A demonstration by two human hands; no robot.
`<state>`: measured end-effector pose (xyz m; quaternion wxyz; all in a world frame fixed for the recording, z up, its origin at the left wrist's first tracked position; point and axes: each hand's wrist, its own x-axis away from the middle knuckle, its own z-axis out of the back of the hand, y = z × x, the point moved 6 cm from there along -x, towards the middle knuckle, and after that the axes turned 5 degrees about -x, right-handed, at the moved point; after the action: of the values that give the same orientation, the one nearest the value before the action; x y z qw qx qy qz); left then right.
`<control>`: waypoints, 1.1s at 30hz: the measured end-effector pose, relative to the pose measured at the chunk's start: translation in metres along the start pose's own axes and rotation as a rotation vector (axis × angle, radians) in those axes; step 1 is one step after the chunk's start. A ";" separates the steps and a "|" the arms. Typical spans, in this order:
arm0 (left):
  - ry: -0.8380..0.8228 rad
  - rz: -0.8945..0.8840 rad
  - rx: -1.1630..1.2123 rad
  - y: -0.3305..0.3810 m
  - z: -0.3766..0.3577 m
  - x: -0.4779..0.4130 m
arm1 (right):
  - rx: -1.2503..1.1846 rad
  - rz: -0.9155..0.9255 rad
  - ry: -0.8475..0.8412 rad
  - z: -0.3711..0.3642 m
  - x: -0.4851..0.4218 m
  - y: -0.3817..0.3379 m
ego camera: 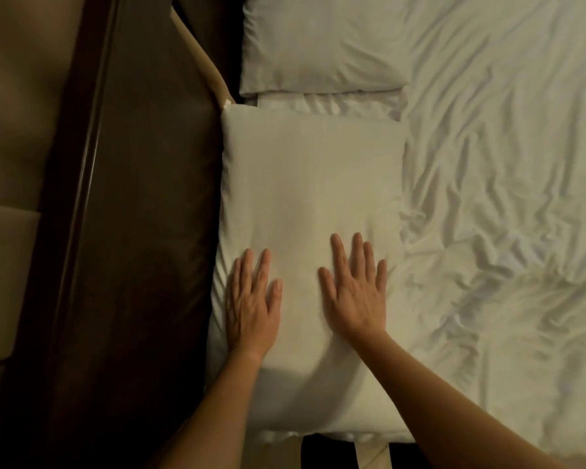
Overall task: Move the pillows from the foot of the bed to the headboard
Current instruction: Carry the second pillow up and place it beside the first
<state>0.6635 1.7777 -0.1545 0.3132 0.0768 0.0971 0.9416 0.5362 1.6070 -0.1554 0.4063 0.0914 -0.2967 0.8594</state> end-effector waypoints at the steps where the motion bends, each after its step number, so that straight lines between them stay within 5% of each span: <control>1: 0.002 0.006 0.000 -0.004 -0.001 0.007 | 0.007 0.001 -0.004 -0.001 0.005 0.011; 9: -0.101 0.147 0.070 -0.034 -0.002 0.048 | 0.037 -0.060 -0.072 0.014 0.031 0.066; 14: -0.008 0.254 0.131 -0.019 0.020 0.024 | 0.059 0.028 -0.020 0.046 0.007 0.055; 25: 0.012 0.013 0.108 0.038 0.021 -0.124 | 0.103 0.333 0.006 0.062 -0.116 -0.052; 33: 0.113 0.021 0.028 0.010 -0.013 -0.137 | 0.073 0.208 -0.013 0.063 -0.175 -0.015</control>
<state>0.7641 1.6854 -0.1764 0.2964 0.0290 0.1271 0.9461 0.6566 1.4648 -0.1680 0.3092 0.0804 -0.2758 0.9066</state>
